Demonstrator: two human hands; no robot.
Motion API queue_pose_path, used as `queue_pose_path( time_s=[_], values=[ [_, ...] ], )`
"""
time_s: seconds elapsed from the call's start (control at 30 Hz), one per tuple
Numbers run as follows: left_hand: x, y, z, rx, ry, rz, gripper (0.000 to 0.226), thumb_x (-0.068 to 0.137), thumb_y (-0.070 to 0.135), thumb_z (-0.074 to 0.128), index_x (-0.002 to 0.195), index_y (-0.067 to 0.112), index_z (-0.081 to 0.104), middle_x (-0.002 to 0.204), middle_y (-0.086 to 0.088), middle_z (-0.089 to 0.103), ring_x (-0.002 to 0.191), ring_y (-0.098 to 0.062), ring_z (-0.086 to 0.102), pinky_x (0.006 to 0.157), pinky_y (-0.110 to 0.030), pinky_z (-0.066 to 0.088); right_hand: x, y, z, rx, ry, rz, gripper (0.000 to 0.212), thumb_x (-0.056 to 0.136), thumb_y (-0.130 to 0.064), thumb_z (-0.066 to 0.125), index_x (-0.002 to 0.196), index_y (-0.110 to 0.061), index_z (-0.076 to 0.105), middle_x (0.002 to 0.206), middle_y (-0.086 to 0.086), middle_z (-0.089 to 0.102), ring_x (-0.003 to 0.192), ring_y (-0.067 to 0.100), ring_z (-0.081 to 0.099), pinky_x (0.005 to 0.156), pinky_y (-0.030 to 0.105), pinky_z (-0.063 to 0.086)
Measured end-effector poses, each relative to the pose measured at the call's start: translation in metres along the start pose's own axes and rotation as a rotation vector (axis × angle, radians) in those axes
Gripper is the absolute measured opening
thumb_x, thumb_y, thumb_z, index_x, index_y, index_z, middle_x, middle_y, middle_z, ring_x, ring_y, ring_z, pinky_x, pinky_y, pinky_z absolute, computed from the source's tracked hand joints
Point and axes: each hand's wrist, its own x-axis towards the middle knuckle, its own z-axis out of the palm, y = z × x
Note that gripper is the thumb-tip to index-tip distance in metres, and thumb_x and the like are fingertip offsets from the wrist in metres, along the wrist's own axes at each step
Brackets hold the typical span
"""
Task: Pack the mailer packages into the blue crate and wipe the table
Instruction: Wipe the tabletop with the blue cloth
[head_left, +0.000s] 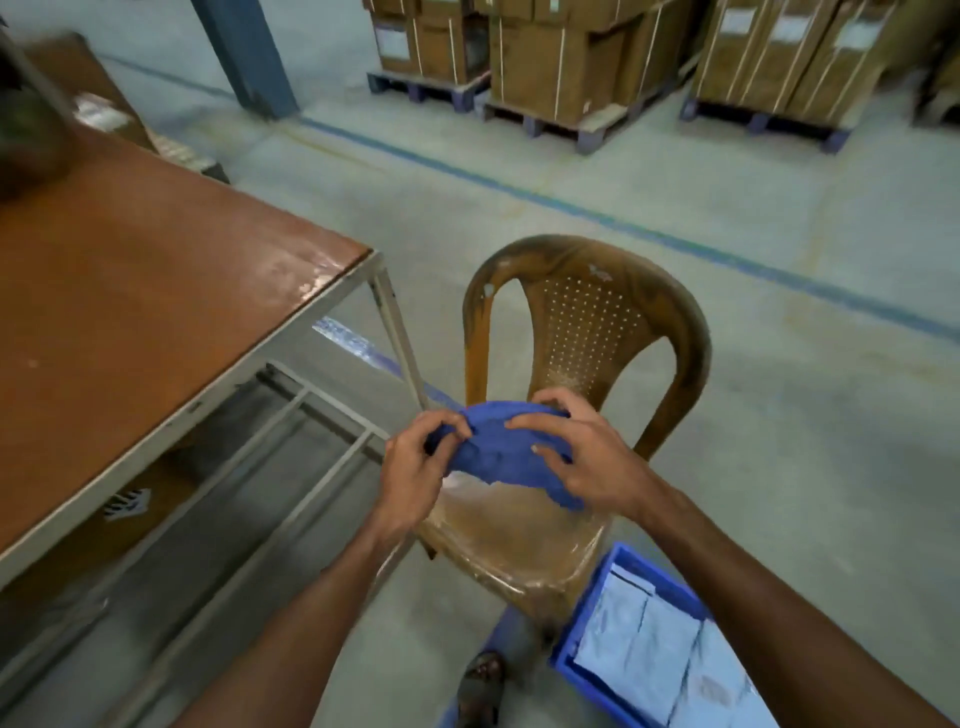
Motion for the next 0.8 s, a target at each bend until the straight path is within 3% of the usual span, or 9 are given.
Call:
queue_pose_path(
  time_s=[0.1, 0.2, 0.3, 0.37, 0.57, 0.67, 0.8],
  values=[
    [-0.044, 0.086, -0.05, -0.035, 0.068, 0.058, 0.021, 0.093, 0.004, 0.062, 0.097, 0.021, 0.073, 0.104, 0.009, 0.071, 0.105, -0.013, 0.065, 0.094, -0.028, 0.049, -0.019, -0.091, -0.058, 0.02, 0.09, -0.15, 0.045, 0.09, -0.002, 0.06, 0.128, -0.026, 0.063, 0.139, -0.005, 0.044, 0.127, 0.0, 0.041, 0.107, 0.014, 0.033],
    [-0.089, 0.153, -0.1, 0.015, 0.11, 0.155, 0.021, 0.092, 0.009, 0.067, 0.109, 0.02, 0.073, 0.112, 0.012, 0.069, 0.109, -0.007, 0.063, 0.097, -0.026, 0.048, -0.036, -0.165, -0.093, 0.037, 0.135, -0.278, 0.042, 0.096, -0.003, 0.055, 0.133, -0.023, 0.06, 0.145, -0.005, 0.044, 0.134, 0.004, 0.042, 0.111, 0.023, 0.035],
    [-0.135, 0.202, -0.146, 0.111, 0.117, 0.26, 0.046, 0.077, 0.013, 0.083, 0.12, 0.021, 0.069, 0.12, 0.01, 0.065, 0.114, -0.007, 0.059, 0.099, -0.019, 0.043, -0.051, -0.226, -0.107, 0.073, 0.184, -0.378, 0.037, 0.098, 0.0, 0.051, 0.129, -0.017, 0.064, 0.143, 0.0, 0.047, 0.134, 0.006, 0.043, 0.111, 0.024, 0.035],
    [-0.167, 0.22, -0.176, 0.173, 0.138, 0.32, 0.051, 0.078, 0.008, 0.082, 0.124, 0.022, 0.067, 0.125, 0.008, 0.061, 0.119, -0.011, 0.057, 0.101, -0.022, 0.042, -0.059, -0.263, -0.103, 0.111, 0.201, -0.434, 0.038, 0.098, 0.004, 0.049, 0.125, -0.015, 0.066, 0.142, 0.001, 0.049, 0.133, 0.005, 0.043, 0.11, 0.02, 0.033],
    [-0.276, 0.229, -0.284, 0.293, 0.43, 0.32, 0.04, 0.083, 0.002, 0.075, 0.115, 0.025, 0.072, 0.119, 0.01, 0.064, 0.115, -0.013, 0.06, 0.101, -0.028, 0.045, -0.07, -0.38, -0.038, 0.294, 0.233, -0.581, 0.037, 0.093, 0.006, 0.057, 0.12, -0.015, 0.07, 0.134, -0.003, 0.058, 0.127, 0.005, 0.052, 0.109, 0.023, 0.037],
    [-0.345, 0.217, -0.345, 0.328, 0.619, 0.278, 0.039, 0.078, -0.005, 0.074, 0.104, 0.024, 0.076, 0.113, 0.01, 0.069, 0.11, -0.013, 0.064, 0.098, -0.028, 0.047, -0.079, -0.447, 0.021, 0.375, 0.128, -0.643, 0.042, 0.089, 0.009, 0.059, 0.124, -0.014, 0.068, 0.136, -0.006, 0.057, 0.129, 0.006, 0.052, 0.11, 0.022, 0.035],
    [-0.461, 0.183, -0.422, 0.44, 0.755, 0.186, 0.041, 0.085, -0.008, 0.067, 0.112, 0.022, 0.074, 0.12, 0.011, 0.066, 0.114, -0.006, 0.061, 0.099, -0.019, 0.043, -0.092, -0.547, 0.113, 0.389, -0.065, -0.744, 0.054, 0.085, 0.004, 0.065, 0.134, -0.019, 0.06, 0.144, -0.011, 0.05, 0.134, 0.003, 0.045, 0.113, 0.019, 0.03]
  ],
)
